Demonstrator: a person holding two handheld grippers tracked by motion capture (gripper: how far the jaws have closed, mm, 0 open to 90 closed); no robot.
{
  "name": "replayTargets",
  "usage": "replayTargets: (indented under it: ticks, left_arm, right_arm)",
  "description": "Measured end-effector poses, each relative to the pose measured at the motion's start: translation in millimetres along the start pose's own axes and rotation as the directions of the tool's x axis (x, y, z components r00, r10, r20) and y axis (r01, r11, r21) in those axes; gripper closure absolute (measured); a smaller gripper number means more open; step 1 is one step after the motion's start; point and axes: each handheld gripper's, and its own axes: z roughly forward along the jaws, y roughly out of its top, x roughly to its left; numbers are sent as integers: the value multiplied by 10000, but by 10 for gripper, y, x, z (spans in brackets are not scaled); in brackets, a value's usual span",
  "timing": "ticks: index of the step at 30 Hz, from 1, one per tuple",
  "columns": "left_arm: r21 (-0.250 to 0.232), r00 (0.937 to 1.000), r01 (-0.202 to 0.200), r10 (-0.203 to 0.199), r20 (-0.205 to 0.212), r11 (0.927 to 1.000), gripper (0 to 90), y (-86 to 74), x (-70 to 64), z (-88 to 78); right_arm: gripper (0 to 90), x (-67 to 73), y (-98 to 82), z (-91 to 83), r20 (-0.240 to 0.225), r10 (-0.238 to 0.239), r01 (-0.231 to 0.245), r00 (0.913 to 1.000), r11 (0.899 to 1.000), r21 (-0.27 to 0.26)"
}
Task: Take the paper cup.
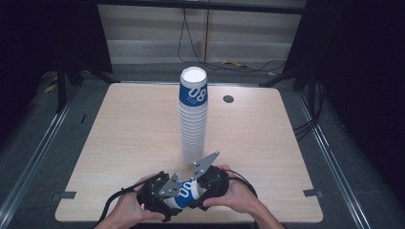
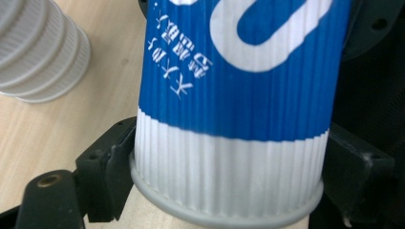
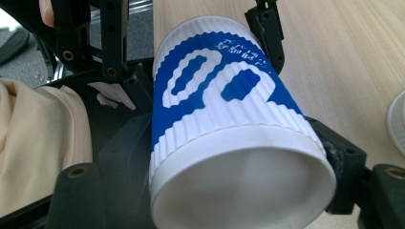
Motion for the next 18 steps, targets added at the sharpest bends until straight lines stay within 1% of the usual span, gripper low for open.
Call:
replayTargets:
  ticks: [1,2,4,5,7,9,10,11,14,15,16,17,18]
  left_arm:
    - [-126,9999,85,-86,-111,9999,156,-1,1,-5]
    - [-200,9999,54,-57,-132,9998,153,0,3,-13]
    - [-461,9995,154,-167,-279,9988,149,-5,6,-28]
    - [-606,9993,215,-232,-284,9979,147,-8,9,-36]
    - [-612,9995,113,-131,-279,9981,148,-10,24,-57]
    - [-773,9994,139,-163,-301,9969,147,-16,21,-60]
    - [-839,9993,121,-151,-348,9964,146,-19,17,-64]
    - [-928,9991,73,-111,-404,9957,146,-26,14,-69]
    - [-1151,9993,147,-187,-330,9932,155,-44,30,-92]
    - [-1239,9989,240,-288,-371,9920,157,-51,31,-95]
    - [-1261,9988,245,-296,-382,9917,160,-54,37,-108]
    - [-1437,9986,255,-319,-423,9893,158,-61,37,-112]
    - [-1469,9984,278,-347,-442,9888,159,-65,38,-126]
  right_arm:
    - [260,-4,-3,-7,40,35,-34,10000,10000,-55]
    - [260,-7,-5,-16,71,132,-131,9999,9999,-88]
    - [260,-26,-10,-33,65,120,-119,9999,9997,-207]
    - [261,-26,-13,-42,110,203,-200,9997,9995,-231]
    - [261,-30,-20,-50,117,221,-217,9997,9993,-292]
    - [261,-36,-25,-51,157,246,-241,9996,9993,-303]
    - [261,-34,-30,-49,128,364,-361,9993,9990,-261]
    - [261,-38,-37,-45,175,363,-358,9992,9990,-254]
    - [261,-48,-63,-35,205,413,-407,9989,9988,-266]
    - [261,-47,-71,-39,271,514,-507,9983,9984,-247]
    - [261,-58,-79,-38,300,462,-453,9985,9985,-299]
    - [261,-58,-86,-45,334,572,-560,9978,9978,-346]
    - [261,-62,-94,-54,354,603,-588,9976,9975,-399]
